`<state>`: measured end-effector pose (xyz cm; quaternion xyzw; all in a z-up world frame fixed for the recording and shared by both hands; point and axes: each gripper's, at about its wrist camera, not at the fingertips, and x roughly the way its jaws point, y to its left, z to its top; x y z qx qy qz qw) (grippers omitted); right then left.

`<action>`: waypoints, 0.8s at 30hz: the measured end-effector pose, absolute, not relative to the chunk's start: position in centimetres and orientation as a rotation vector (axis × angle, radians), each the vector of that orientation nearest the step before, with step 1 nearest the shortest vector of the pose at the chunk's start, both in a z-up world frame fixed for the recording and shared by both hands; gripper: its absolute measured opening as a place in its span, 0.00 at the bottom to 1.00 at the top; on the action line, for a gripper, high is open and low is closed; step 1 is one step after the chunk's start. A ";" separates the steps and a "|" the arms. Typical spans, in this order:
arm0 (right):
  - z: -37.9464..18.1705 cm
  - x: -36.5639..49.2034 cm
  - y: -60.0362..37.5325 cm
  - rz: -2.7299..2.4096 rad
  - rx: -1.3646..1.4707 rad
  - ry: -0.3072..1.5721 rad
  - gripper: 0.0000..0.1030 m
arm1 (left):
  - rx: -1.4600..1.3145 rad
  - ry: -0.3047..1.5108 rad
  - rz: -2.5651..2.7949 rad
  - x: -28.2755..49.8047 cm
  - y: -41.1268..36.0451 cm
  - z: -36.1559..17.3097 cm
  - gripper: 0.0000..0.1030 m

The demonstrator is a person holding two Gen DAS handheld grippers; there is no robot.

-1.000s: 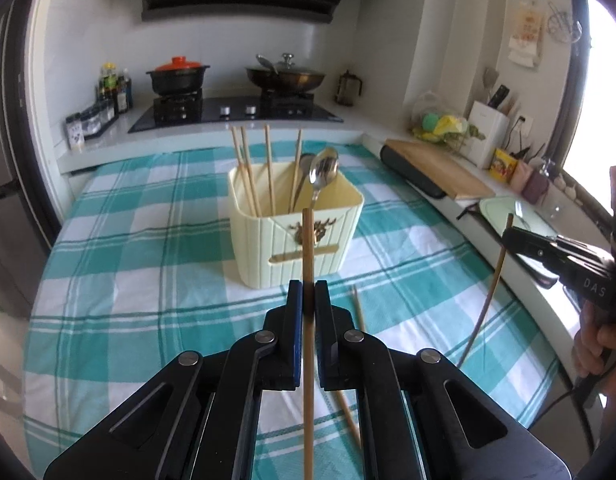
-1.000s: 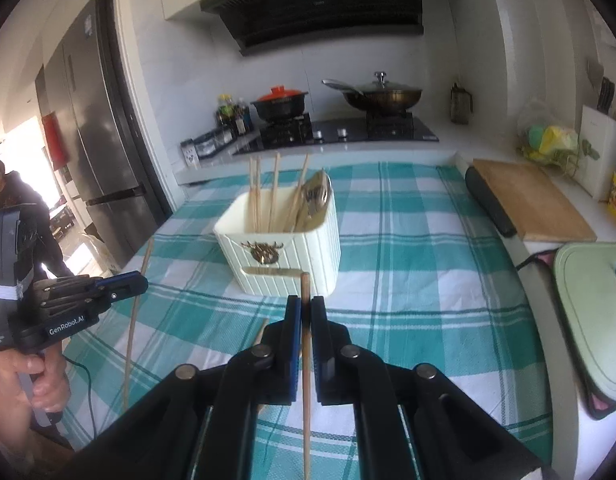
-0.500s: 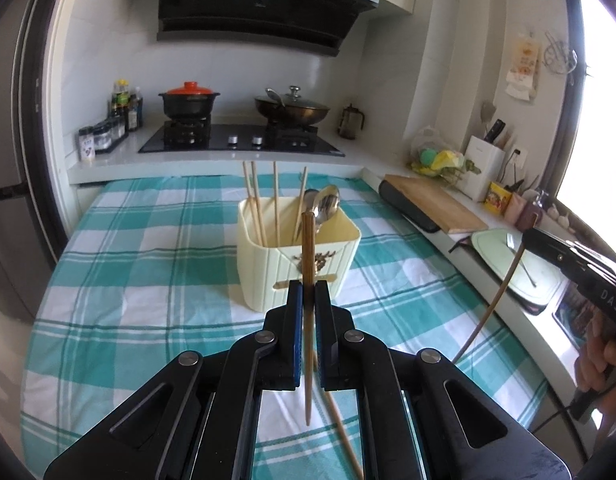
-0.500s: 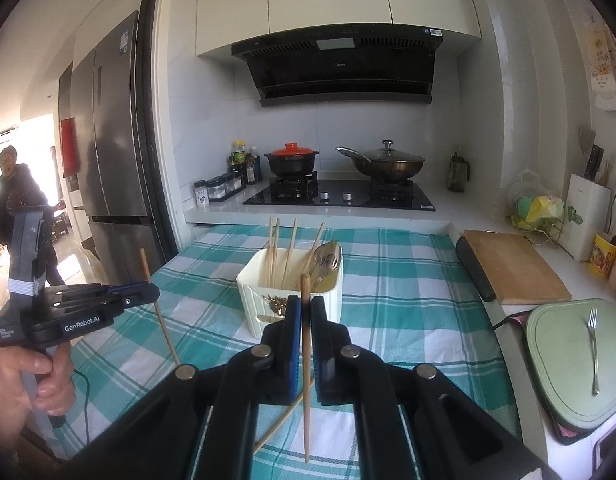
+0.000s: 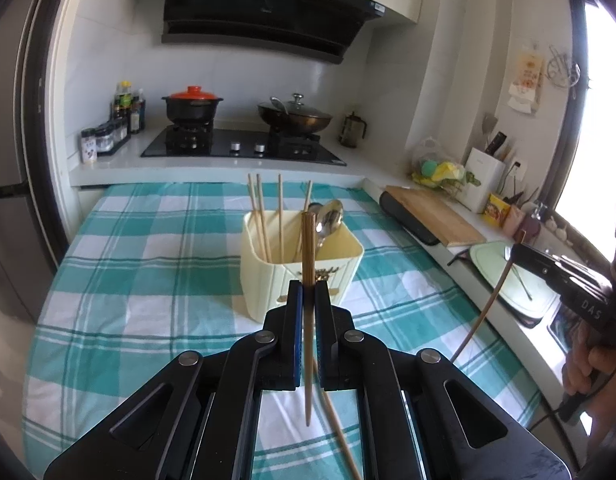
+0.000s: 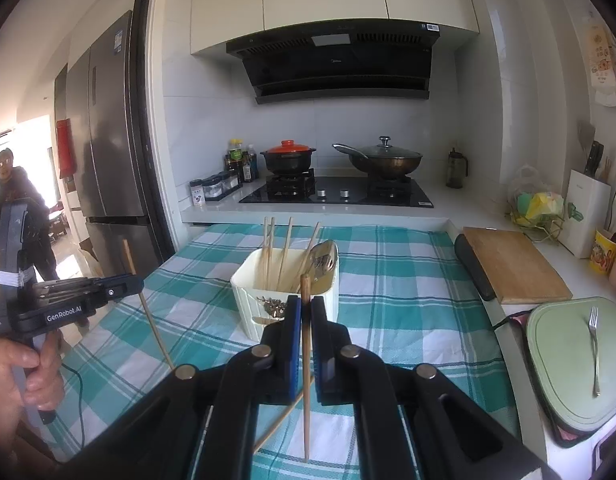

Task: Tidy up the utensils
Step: 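Lift both chopsticks upright and lower them into the cream holder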

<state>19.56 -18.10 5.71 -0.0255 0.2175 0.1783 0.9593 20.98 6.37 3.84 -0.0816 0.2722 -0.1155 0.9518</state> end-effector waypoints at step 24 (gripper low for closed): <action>14.3 34.7 -13.0 0.426 -0.034 0.268 0.05 | -0.144 0.383 -0.153 35.4 6.8 12.9 0.03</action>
